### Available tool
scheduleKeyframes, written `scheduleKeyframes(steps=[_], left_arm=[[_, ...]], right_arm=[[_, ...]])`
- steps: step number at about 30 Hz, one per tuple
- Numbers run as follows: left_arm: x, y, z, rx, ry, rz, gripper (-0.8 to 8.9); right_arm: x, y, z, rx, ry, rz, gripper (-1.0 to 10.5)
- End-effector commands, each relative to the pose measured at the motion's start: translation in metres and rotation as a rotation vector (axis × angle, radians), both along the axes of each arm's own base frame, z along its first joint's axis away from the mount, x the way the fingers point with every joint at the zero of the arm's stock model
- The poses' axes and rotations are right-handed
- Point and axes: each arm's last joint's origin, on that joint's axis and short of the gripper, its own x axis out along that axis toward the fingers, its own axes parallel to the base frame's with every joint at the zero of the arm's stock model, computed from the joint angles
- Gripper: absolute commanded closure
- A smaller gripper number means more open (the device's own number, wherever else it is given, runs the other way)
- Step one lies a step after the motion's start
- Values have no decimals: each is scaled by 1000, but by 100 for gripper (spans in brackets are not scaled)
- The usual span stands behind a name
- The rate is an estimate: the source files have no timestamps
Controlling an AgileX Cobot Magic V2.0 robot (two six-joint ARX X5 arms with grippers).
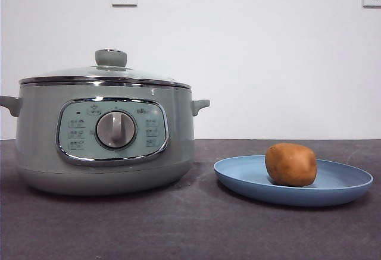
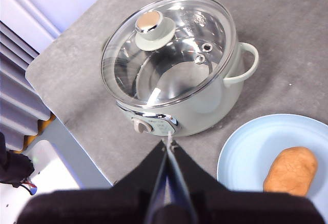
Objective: Take the potato out from the steamer,put the potato on the plate,close the lid
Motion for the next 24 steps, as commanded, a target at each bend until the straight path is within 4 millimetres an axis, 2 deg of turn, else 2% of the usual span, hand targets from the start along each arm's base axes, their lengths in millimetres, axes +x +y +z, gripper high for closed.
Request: scheduleKeyframes(steps=[1,8,13,17,24], left_arm=[[4,4,-54,-109,34,68,817],[-3,15,-158,-268,11,264,818],[-14,21,-215,-292,-20,340,818],[-20,23,-246,-305,-24,372,818],[-24,26,-270,-320,-30,427,817]], right_arm=[[0,0,-1,-3,-5,5,948],[0,0,-1,-3,-5,5,948],[0,0,-1,-3,-4,5,948],[0,0,-1,-3,-5,5,948],[0,0,-1,-3,-5,5,948]])
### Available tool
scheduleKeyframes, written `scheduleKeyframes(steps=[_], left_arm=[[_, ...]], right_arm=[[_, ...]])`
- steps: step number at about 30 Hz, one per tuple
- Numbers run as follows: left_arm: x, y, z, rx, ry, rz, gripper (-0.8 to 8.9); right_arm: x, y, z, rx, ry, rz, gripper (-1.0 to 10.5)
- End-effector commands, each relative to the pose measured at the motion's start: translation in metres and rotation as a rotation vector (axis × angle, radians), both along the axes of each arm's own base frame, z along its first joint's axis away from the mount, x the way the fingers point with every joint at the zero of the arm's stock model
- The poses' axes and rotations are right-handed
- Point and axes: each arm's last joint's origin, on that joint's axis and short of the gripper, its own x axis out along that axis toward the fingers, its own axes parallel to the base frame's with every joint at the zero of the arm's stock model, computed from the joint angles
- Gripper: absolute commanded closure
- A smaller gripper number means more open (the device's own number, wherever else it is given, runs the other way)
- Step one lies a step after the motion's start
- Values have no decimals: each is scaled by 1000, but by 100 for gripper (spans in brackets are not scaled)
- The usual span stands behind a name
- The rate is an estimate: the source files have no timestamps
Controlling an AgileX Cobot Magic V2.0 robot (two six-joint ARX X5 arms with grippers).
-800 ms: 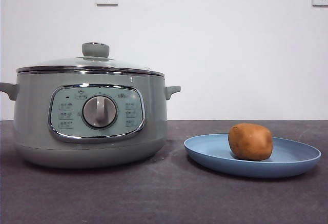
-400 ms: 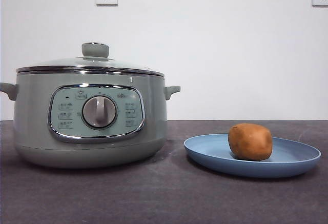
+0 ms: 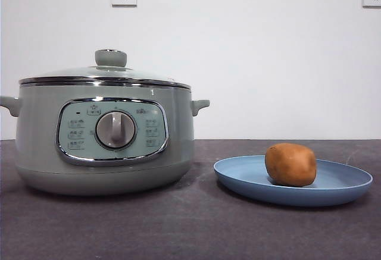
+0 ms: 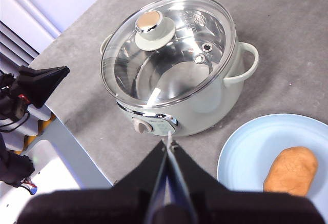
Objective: Take the potato out from the steamer,put the potato on the plate,close the lid
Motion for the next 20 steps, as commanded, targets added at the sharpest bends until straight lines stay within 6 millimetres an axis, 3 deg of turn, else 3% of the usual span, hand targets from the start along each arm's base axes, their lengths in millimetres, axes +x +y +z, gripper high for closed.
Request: scheduleKeyframes(steps=[1,8,20], left_arm=[[0,2,-8,-17,3,43,817],[2,4,-24,-36,43,87,817],[-1,5,-34,-30,123,96,817]], right_arm=[[0,0,-1,-3,-5,5,948],[0,0,-1,-3,-4,5,948],[0,0,-1,-3,-4,5,948]])
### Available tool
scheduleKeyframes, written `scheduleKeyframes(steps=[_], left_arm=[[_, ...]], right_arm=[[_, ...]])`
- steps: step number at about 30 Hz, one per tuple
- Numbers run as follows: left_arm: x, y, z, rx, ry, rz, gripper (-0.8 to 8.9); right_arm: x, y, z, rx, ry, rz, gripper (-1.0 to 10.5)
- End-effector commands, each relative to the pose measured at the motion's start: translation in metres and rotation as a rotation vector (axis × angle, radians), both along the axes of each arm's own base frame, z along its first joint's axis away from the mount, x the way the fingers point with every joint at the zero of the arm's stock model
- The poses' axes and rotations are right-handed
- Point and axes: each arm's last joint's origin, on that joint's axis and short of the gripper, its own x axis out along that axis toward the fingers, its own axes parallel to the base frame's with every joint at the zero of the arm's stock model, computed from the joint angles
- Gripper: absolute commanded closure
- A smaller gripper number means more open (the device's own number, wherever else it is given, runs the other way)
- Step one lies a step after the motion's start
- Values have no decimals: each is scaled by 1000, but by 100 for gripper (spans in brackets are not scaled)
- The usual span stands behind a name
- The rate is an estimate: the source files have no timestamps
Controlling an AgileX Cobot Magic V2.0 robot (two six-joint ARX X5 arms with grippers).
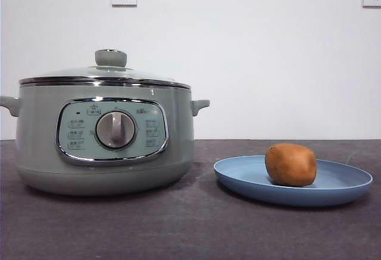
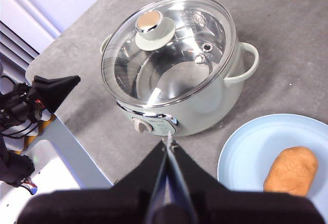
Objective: Take the potato out from the steamer,put the potato on the plate,close the lid
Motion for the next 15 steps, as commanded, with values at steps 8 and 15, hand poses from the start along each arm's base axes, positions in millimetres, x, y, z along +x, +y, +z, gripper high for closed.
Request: scheduleKeyframes(steps=[8,15], left_arm=[[-1,1,-2,-3,-20,8,817],[-1,1,-2,-3,-20,7,817]], right_arm=[[0,0,-1,-3,-5,5,948],[0,0,-1,-3,-5,5,948]])
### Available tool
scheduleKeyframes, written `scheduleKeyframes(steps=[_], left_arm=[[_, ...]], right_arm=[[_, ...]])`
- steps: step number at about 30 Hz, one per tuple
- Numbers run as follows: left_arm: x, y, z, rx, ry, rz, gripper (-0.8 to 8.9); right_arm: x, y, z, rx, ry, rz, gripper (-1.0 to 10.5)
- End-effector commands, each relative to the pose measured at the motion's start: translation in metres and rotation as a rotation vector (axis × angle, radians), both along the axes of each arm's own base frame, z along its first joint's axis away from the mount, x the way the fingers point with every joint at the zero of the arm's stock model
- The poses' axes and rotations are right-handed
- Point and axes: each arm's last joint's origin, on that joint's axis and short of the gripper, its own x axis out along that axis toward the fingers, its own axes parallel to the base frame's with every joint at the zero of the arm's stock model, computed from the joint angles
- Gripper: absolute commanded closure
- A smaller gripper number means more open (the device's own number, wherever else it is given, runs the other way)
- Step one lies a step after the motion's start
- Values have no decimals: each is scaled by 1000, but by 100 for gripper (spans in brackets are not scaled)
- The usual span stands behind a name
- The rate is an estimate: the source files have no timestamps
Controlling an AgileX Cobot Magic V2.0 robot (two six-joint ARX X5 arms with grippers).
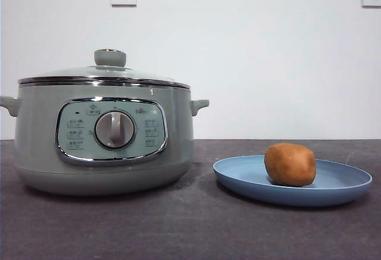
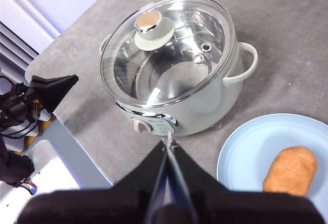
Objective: Take the potato out from the steamer,put the potato on the plate,close the lid
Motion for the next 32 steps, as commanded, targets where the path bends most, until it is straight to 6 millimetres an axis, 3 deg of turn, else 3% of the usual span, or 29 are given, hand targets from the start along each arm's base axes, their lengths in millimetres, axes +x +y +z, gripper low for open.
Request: scheduleKeyframes(steps=[1,14,17,22,25,32], left_arm=[[0,0,-4,-2,8,4,817],[0,0,-4,-2,8,4,817],[0,0,-4,-2,8,4,817],[0,0,-4,-2,8,4,817],[0,0,-4,-2,8,4,817],[0,0,-4,-2,8,3,817]], right_arm=[[0,0,-1,-3,-5,5,948],[0,0,-1,-5,2,5,948],[-1,-2,-1,-73,-90,35,947],[-11,-28,-1,-191,-203,-213,947],[-24,-44,-16,-149,-266,-293,947],[-53,-74,-86,-99,-380,-491,947]])
